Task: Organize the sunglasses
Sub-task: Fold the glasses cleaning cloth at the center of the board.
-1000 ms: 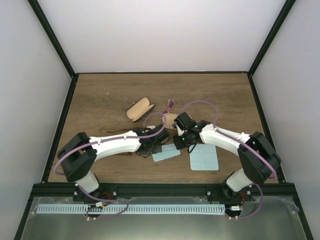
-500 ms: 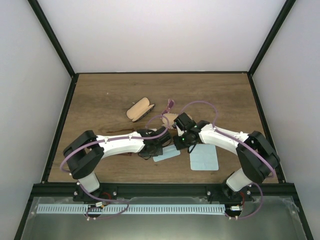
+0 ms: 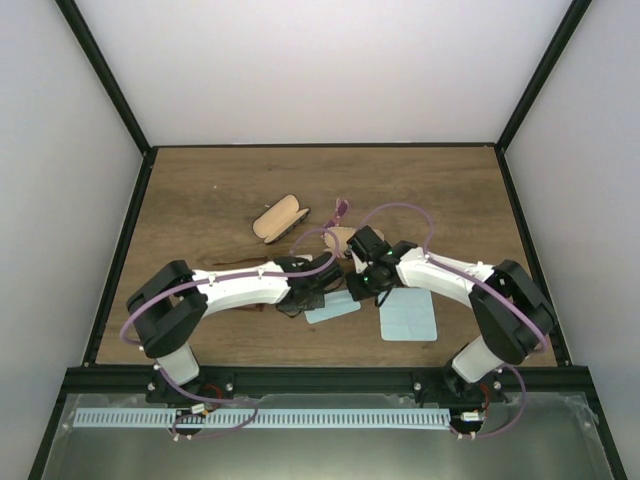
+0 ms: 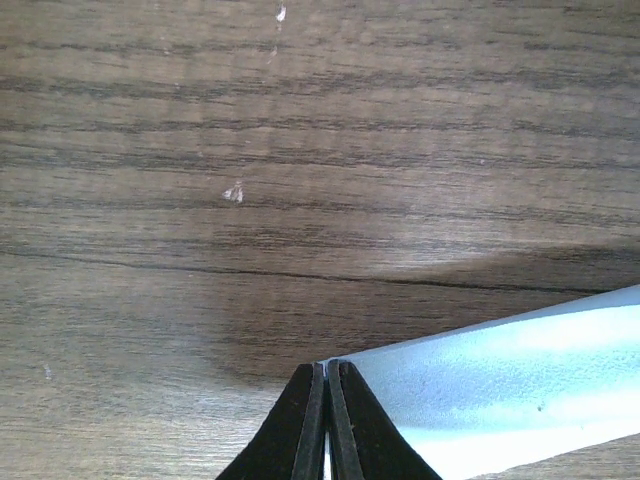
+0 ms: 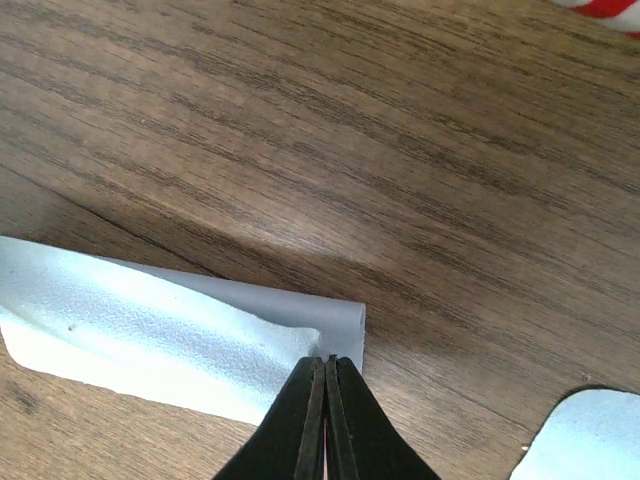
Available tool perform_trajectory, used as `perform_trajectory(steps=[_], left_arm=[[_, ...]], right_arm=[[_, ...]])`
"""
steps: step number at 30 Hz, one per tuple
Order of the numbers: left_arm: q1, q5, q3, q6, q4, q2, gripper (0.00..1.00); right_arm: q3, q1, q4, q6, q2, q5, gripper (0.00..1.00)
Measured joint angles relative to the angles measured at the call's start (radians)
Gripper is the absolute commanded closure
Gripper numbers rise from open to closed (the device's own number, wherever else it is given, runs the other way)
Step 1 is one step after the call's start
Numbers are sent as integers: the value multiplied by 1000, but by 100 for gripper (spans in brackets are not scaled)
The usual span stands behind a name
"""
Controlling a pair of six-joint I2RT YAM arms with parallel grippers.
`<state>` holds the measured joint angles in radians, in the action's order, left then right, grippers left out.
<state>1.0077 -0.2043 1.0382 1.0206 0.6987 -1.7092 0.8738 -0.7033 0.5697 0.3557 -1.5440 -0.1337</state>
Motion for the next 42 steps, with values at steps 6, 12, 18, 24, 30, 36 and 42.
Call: perform_trajectory(steps=[6, 12, 18, 24, 30, 36, 42], left_arm=[[0, -5, 11, -1, 14, -6, 75], [-2, -5, 7, 1, 18, 2, 58], [-2, -17, 6, 5, 22, 43, 49], [-59, -30, 6, 13, 27, 111, 30], [-243, -8, -24, -5, 10, 183, 30], [-309, 31, -24, -41, -9, 198, 29], [-320, 57, -26, -61, -18, 192, 29]], right_arm=[[-1, 0, 0, -3, 0, 4, 81], [-5, 0, 2, 0, 2, 16, 74], [-4, 0, 7, 1, 27, 29, 71], [26, -6, 12, 0, 34, 18, 65], [57, -37, 13, 2, 18, 14, 63], [101, -84, 20, 4, -50, 11, 64], [134, -108, 26, 5, -101, 5, 65]])
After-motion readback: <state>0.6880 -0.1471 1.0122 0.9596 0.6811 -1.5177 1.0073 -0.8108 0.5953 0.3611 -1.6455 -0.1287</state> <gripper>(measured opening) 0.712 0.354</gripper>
